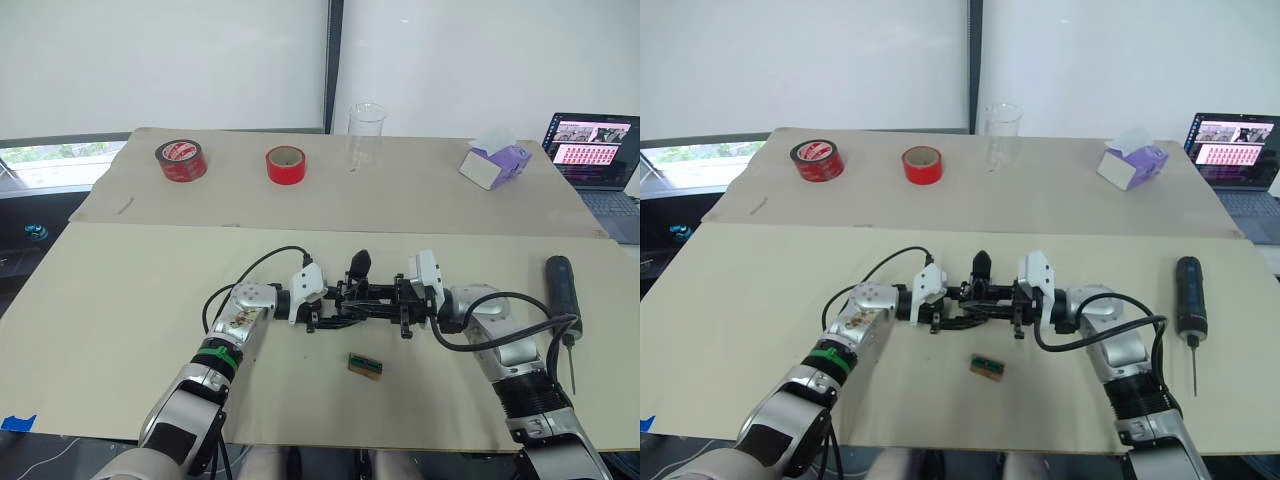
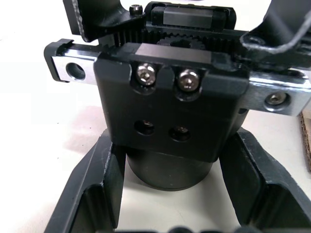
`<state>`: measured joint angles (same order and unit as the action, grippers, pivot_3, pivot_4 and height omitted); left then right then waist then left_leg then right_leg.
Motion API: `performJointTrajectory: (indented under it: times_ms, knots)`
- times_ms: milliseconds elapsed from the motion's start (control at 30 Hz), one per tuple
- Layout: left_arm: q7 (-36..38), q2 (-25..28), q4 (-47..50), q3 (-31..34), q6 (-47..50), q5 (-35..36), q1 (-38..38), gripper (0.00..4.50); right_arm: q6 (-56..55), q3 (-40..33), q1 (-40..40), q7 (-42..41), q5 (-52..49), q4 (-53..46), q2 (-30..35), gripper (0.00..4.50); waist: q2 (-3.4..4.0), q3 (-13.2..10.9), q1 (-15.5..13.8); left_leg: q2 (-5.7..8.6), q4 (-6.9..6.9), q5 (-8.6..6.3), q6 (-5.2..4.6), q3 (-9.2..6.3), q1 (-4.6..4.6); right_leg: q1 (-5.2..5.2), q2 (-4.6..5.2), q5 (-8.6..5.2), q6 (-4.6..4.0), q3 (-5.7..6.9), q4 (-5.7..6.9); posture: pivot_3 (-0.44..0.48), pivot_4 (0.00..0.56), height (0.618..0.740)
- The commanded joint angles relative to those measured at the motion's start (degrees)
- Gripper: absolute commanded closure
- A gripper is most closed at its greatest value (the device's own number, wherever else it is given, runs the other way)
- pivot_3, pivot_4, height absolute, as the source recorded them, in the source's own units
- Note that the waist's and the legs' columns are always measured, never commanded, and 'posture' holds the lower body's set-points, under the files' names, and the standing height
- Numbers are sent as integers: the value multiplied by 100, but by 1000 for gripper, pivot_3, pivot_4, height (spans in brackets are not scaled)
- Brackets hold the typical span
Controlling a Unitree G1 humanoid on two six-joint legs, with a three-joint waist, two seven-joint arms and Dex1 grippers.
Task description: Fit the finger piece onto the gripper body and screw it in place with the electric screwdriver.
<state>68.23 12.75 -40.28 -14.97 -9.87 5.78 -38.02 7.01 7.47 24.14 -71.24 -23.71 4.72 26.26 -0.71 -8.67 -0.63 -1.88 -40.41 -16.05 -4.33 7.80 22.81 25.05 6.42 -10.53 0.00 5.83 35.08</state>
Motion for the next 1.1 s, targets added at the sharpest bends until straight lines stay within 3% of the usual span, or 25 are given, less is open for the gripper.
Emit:
performJointTrajectory:
  times_ms: [33, 533, 1100]
  knots:
    - [10, 107, -124, -203, 129, -307, 167, 2225, 115, 100, 40, -26, 74, 44, 11, 4051, 0, 2, 3, 0, 0, 0, 0, 0, -1, 0, 0, 0, 0, 0, 0, 0, 150, 740]
    - [-33, 130, -45, -218, 175, -297, 242, 2225, 447, 425, 220, 49, 277, 242, 20, 4051, 1, 41, 20, -2, 2, 0, 1, 2, -7, -2, 0, 0, -2, 0, 1, 0, 150, 740]
    - [-97, 155, 6, -219, 195, -262, 331, 2225, 444, 209, 255, 71, 184, -42, 322, 4051, -4, 60, 20, -3, 3, -2, 0, 1, -6, -2, 1, 0, -3, -1, -1, 0, 150, 740]
